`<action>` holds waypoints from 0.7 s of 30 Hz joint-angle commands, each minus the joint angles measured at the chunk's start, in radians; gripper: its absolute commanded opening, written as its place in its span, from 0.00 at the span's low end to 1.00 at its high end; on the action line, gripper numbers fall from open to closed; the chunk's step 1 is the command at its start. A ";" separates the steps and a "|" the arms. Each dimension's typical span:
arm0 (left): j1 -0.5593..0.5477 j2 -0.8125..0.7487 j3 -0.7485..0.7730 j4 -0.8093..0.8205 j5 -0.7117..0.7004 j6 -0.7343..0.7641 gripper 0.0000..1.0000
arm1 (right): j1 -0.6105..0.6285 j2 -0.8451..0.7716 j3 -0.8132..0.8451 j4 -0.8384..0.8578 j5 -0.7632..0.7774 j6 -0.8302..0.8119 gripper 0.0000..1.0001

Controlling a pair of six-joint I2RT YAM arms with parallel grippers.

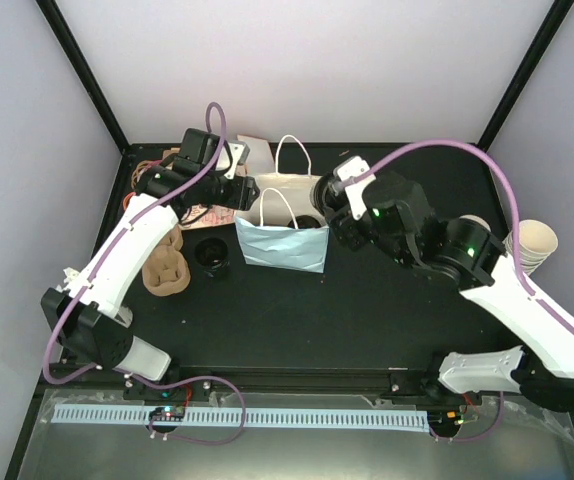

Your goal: Pack the takeout coffee

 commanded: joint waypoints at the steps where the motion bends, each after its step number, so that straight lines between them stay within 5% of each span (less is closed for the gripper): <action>1: -0.007 0.044 0.056 -0.033 -0.020 0.000 0.60 | -0.084 0.059 0.081 0.039 -0.065 0.008 0.67; 17: -0.040 0.091 0.118 -0.148 -0.095 0.002 0.04 | -0.110 0.199 0.051 0.053 -0.132 0.061 0.66; 21: -0.041 0.073 0.108 -0.154 -0.073 0.015 0.02 | -0.109 0.206 0.043 0.050 -0.151 0.068 0.66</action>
